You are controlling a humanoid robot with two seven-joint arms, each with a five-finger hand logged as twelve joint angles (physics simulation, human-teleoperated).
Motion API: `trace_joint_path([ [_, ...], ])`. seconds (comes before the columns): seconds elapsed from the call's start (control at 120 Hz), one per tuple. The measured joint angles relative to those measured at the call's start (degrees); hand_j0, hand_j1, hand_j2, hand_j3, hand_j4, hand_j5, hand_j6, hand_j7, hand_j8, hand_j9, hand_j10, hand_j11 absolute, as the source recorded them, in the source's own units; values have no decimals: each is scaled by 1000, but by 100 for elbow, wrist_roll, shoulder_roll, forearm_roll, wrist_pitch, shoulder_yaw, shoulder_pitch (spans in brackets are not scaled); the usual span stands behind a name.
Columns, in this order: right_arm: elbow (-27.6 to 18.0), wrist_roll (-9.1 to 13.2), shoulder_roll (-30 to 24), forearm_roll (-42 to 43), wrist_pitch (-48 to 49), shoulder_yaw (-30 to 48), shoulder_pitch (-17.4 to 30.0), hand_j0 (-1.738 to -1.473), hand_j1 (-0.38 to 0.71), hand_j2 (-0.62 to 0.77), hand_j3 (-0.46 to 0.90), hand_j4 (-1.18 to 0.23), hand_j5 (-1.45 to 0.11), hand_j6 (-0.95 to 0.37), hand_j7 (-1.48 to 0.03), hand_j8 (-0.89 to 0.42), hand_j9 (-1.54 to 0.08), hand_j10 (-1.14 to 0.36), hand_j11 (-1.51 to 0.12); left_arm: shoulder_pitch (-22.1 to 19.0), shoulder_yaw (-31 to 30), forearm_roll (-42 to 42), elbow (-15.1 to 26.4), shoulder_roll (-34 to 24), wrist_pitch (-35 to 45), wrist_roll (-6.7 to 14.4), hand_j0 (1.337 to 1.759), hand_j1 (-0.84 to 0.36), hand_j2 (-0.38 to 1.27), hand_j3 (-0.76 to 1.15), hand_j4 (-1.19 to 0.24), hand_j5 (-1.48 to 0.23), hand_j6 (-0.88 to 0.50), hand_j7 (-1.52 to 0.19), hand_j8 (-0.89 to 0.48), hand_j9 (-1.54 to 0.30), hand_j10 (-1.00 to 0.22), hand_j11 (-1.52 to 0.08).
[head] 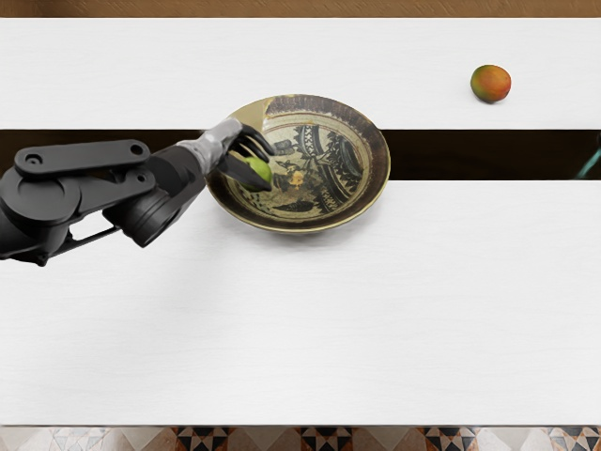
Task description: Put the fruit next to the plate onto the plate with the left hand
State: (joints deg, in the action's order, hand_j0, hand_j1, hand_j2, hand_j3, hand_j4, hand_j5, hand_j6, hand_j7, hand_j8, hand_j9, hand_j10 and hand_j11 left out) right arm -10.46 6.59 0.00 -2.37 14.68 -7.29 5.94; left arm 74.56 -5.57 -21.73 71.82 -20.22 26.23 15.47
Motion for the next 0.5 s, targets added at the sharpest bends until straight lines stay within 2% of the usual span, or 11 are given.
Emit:
trace_joint_path([
  [0.217,0,0,0,0,0,0,0,-1658,-329,-3,0,-17,-22,-16,-22,-16,-22,-17,-22,-38,-7,1,-40,0,-25,-2,1654,-226,184,0,-617,-836,-630,-813,-435,-836,-551,-828],
  [0.308,0,0,0,0,0,0,0,-1658,-329,-3,0,-17,-22,-16,-22,-16,-22,-17,-22,-47,-3,-2,-91,-8,-3,-6,1656,-153,141,0,-507,-680,-515,-666,-390,-680,-467,-675],
  [0.5,0,0,0,0,0,0,0,-1658,-329,-3,0,-17,-22,-16,-22,-17,-22,-17,-22,136,40,-5,-125,-55,9,-8,1657,125,60,0,-222,-297,-225,-291,-176,-297,-206,-295],
])
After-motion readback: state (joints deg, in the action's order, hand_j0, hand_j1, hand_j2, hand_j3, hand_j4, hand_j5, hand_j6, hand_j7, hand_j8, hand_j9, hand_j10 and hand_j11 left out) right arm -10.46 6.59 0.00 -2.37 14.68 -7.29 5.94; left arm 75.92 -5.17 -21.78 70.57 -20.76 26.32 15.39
